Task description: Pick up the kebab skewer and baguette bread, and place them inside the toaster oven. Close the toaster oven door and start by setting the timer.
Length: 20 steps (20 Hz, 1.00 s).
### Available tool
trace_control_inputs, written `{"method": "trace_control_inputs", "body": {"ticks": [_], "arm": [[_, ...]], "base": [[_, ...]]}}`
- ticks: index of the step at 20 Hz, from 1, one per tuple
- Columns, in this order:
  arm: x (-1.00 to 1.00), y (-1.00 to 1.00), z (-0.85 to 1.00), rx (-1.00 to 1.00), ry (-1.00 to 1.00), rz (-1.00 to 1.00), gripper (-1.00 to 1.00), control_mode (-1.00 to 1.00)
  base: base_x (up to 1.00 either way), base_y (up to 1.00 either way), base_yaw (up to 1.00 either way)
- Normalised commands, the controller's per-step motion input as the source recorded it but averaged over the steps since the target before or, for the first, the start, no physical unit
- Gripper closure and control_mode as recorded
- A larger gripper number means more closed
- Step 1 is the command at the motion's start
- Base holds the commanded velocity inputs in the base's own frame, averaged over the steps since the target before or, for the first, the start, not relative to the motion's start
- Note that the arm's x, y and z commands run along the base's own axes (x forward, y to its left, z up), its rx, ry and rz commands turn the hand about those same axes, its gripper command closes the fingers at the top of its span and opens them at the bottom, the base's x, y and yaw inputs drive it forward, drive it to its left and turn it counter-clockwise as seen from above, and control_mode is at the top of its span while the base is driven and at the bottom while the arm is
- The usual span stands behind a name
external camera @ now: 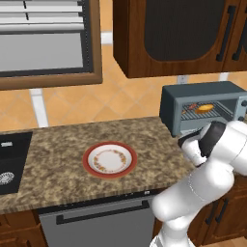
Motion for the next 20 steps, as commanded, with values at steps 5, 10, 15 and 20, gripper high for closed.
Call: {"method": "trace_control_inputs", "body": {"ticks": [5,10,15,20], "arm": [[0.64,-0.43,0.69,0.0,-0.16,-0.04,-1.0,-1.0],[0.64,-0.45,0.98,0.0,-0.11,-0.03,-1.0,-1.0],[0.5,-0.49,1.0,0.0,-0.04,-0.03,-1.0,-1.0],[0.27,-0.51,1.0,0.0,0.0,-0.02,-1.0,-1.0]], "base": [[0.0,0.0,0.0],[0.0,0.0,0.0],[0.0,0.0,0.0],[0.0,0.0,0.0]]}}
